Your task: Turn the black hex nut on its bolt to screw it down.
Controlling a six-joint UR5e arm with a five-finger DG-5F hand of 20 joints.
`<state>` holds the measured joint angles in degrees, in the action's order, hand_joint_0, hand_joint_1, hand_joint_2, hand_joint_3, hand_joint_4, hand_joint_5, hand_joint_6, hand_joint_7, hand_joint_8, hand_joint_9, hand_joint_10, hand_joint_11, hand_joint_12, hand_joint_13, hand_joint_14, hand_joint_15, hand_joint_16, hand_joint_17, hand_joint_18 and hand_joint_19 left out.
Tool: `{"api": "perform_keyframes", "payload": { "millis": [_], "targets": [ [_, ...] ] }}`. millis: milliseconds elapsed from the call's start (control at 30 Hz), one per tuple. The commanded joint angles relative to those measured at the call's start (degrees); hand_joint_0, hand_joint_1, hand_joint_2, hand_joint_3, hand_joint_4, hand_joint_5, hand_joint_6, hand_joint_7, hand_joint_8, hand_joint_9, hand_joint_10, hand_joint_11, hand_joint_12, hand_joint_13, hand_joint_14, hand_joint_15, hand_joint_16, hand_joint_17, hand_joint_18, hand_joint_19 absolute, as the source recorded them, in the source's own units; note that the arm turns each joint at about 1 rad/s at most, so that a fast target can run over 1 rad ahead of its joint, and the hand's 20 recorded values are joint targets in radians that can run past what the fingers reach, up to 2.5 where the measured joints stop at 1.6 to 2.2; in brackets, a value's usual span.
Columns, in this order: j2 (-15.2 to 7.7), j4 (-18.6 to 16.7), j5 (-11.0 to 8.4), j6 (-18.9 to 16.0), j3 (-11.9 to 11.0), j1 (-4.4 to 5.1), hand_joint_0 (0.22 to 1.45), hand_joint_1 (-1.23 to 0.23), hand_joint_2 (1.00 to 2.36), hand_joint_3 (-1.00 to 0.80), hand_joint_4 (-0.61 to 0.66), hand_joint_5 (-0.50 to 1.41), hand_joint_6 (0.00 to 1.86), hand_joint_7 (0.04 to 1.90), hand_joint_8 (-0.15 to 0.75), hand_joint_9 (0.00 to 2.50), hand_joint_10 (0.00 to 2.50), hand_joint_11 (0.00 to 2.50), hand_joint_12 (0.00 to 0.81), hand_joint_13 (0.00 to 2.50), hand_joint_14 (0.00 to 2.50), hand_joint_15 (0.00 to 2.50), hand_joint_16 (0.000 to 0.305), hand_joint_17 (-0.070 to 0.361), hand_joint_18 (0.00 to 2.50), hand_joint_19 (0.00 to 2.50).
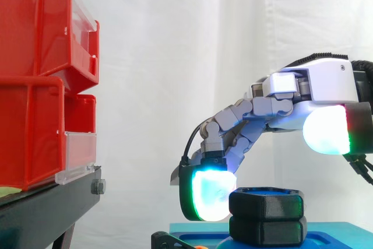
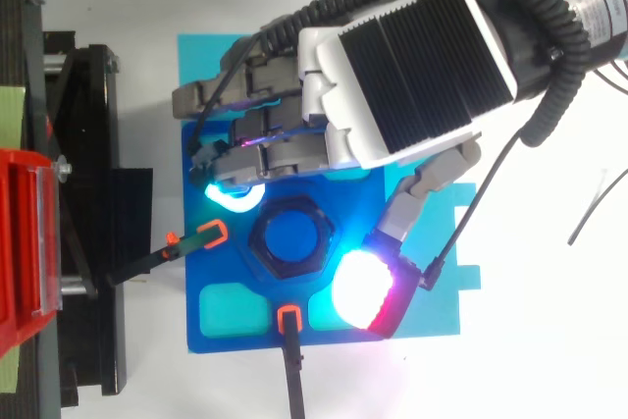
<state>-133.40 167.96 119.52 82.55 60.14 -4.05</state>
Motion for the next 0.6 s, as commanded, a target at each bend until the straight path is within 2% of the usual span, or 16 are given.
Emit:
{"api": "perform_keyframes", "payload": {
  "millis": [0, 67, 267, 400, 433, 533, 567],
  "targets": [
    [0.0, 0.0, 0.01, 0.0, 0.1, -0.35, 0.39, -0.13, 1.00, -0.50, 0.35, -0.09, 0.50, 1.25, 0.373, 0.80, 0.01, 0.41, 0.415, 0.54, 0.00, 0.11, 0.063, 0.142, 0.68, 0.37],
    [0.1, 0.0, 0.01, 0.0, 0.0, -0.35, 0.39, -0.14, 1.00, -0.50, 0.37, -0.11, 0.50, 1.12, 0.372, 0.78, 0.01, 0.41, 0.415, 0.53, 0.00, 0.11, 0.063, 0.142, 0.68, 0.37],
    [0.0, -0.2, 0.09, 0.1, 0.0, 0.18, 0.40, -0.17, 1.00, -0.50, 0.35, -0.14, 0.50, 0.97, 0.363, 0.73, 0.01, 0.38, 0.413, 0.53, 0.00, 0.11, 0.063, 0.141, 0.66, 0.37],
    [0.1, -0.5, 0.09, -0.2, -0.1, 0.36, 0.40, -0.18, 1.00, -0.50, 0.34, -0.14, 0.50, 0.94, 0.361, 0.71, 0.01, 0.37, 0.414, 0.52, 0.00, 0.11, 0.063, 0.141, 0.66, 0.37],
    [0.0, -1.8, -0.17, -0.2, -0.1, 0.88, 0.40, -0.18, 1.00, -0.50, 0.35, -0.14, 0.50, 0.95, 0.363, 0.71, 0.01, 0.37, 0.413, 0.52, 0.00, 0.12, 0.063, 0.141, 0.66, 0.37],
    [0.0, -1.8, -0.17, -0.2, -0.1, 1.67, 0.40, -0.18, 1.00, -0.50, 0.36, -0.13, 0.50, 1.04, 0.363, 0.71, 0.01, 0.38, 0.412, 0.52, 0.00, 0.11, 0.063, 0.141, 0.65, 0.37],
    [0.0, -1.8, -0.17, -0.2, -0.1, 1.67, 0.40, -0.18, 1.00, -0.50, 0.37, -0.12, 0.50, 1.06, 0.363, 0.71, 0.01, 0.37, 0.412, 0.52, 0.00, 0.11, 0.063, 0.141, 0.66, 0.37]
  ]
}}
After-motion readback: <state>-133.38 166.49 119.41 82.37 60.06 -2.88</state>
